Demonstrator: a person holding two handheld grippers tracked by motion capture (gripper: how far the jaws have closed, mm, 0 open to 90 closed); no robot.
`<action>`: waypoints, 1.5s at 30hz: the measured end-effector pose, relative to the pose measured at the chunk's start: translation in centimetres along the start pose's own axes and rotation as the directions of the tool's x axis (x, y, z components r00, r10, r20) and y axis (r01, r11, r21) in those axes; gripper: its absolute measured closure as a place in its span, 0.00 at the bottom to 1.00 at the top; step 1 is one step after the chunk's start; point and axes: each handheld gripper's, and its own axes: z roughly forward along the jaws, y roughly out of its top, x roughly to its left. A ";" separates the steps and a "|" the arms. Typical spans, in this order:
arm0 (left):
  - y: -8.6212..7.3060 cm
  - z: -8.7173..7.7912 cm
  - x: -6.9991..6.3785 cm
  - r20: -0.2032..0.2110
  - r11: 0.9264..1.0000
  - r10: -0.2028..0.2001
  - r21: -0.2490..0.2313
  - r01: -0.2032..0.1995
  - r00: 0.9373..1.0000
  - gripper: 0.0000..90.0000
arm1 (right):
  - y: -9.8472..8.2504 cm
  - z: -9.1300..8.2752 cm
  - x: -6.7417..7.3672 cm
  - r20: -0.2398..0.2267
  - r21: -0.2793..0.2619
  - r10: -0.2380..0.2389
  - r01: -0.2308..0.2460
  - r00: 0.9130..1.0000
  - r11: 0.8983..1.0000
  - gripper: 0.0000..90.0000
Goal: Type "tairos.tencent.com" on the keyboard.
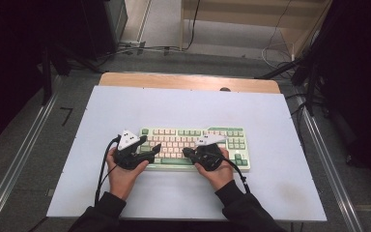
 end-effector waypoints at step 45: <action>0.1 2.6 -1.7 0.214 0.988 0.062 0.126 -0.090 0.975 1.00 | -1.2 -3.9 -3.3 0.138 -0.097 0.155 -0.143 0.978 0.985 0.29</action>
